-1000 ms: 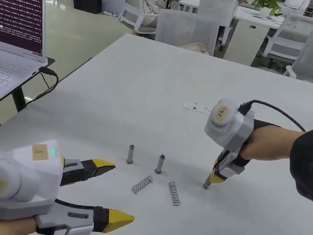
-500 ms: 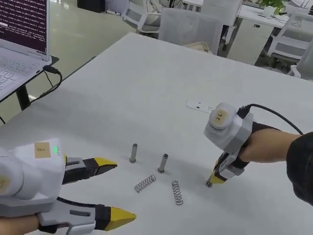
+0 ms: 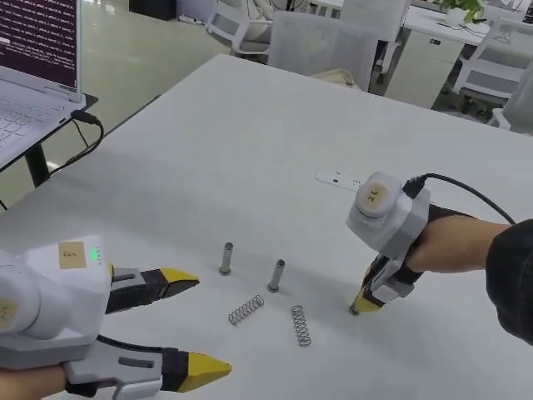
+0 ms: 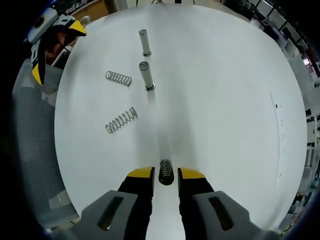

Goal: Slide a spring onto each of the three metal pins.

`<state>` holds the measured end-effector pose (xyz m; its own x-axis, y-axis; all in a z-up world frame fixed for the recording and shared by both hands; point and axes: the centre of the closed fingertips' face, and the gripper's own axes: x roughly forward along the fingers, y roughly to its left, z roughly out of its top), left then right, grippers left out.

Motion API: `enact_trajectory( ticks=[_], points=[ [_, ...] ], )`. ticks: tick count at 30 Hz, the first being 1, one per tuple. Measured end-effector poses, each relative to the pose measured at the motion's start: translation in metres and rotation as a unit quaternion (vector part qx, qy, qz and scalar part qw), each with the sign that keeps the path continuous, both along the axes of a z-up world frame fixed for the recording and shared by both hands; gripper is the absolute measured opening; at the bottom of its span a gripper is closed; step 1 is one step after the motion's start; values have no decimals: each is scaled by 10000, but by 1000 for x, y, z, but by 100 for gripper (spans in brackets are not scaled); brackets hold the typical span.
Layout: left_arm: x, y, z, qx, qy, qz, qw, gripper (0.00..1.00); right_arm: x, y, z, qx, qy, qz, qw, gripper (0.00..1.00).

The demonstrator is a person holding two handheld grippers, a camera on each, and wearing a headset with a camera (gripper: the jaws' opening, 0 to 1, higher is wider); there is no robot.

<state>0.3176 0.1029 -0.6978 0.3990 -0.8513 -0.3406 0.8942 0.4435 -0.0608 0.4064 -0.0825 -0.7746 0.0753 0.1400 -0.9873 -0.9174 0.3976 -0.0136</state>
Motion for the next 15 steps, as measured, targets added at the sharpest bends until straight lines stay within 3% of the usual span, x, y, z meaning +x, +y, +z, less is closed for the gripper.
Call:
enact_trajectory(
  ticks=[15],
  points=[
    [-2,-3,0,17,7,-72,10000,59,2,6,14,347,-254,-123,9990,30]
  ],
)
